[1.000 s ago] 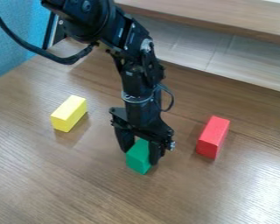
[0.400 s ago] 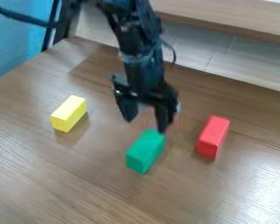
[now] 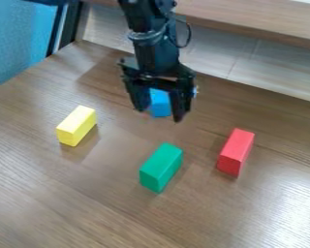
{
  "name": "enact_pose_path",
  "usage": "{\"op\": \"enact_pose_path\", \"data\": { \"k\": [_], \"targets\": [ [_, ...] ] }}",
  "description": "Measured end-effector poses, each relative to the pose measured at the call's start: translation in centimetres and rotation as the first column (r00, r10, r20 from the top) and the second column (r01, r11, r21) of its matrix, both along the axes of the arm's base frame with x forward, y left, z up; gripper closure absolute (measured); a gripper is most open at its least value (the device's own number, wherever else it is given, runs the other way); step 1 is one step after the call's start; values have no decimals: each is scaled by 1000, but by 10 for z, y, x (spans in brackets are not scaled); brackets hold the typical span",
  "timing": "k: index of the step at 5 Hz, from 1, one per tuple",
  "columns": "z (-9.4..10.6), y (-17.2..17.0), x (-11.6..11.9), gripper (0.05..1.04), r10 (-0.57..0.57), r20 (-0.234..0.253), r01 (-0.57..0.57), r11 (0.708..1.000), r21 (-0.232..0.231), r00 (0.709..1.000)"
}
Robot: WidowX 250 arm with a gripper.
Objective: Pick up the green rectangle and put in the center table
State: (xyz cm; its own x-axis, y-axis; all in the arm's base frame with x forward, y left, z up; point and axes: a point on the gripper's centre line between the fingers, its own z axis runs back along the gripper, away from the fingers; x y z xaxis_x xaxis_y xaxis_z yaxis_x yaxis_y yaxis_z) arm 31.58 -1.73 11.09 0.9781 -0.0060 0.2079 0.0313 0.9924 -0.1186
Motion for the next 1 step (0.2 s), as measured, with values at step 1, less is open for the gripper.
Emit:
{"op": "enact_pose_path", "data": {
  "k": [1],
  "targets": [
    [-7,4,7,84,-39,-38,40,999,24,998]
  ]
}}
